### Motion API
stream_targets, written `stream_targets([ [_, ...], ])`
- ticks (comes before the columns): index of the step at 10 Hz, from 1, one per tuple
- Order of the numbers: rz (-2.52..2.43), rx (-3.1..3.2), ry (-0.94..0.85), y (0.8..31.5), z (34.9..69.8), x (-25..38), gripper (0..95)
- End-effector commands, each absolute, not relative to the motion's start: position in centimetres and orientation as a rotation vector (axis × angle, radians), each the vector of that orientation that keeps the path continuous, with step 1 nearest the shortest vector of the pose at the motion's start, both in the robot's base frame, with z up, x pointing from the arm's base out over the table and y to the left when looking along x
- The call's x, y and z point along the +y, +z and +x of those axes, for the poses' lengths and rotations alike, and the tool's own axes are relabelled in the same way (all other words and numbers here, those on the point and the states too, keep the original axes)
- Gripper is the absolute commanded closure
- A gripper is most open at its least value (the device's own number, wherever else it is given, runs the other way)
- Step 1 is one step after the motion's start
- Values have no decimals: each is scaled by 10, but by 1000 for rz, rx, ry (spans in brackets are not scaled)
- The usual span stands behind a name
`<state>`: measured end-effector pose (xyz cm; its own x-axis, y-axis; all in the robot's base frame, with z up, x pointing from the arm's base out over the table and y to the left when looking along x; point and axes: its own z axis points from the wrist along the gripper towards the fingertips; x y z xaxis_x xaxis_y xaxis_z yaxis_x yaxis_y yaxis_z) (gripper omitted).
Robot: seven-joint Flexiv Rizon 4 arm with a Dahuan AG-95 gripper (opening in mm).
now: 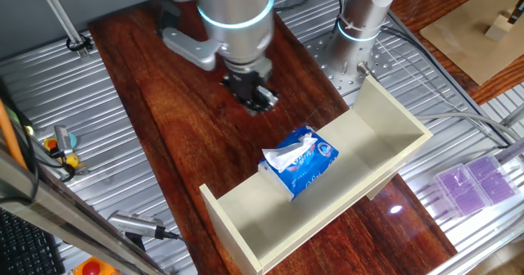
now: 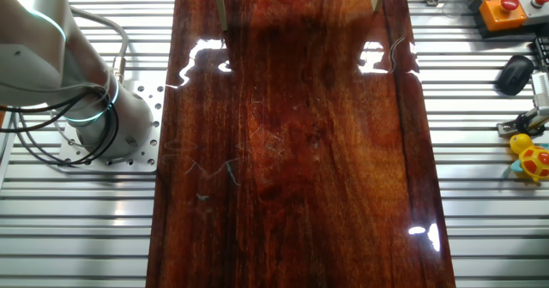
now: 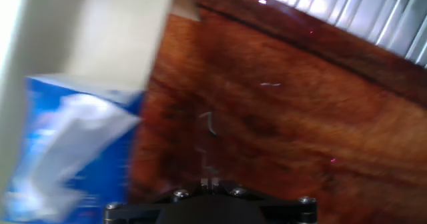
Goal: Put the object on the shelf
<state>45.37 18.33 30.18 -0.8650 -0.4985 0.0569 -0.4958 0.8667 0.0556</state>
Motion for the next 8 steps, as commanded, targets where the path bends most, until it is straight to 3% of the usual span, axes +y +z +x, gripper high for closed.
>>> stream_targets([
  [1,867,-2965,-112,301,456,181,950],
  [5,707,-2991,-48,294,460,170,950],
  [8,903,-2947,-61,268,485,101,950],
])
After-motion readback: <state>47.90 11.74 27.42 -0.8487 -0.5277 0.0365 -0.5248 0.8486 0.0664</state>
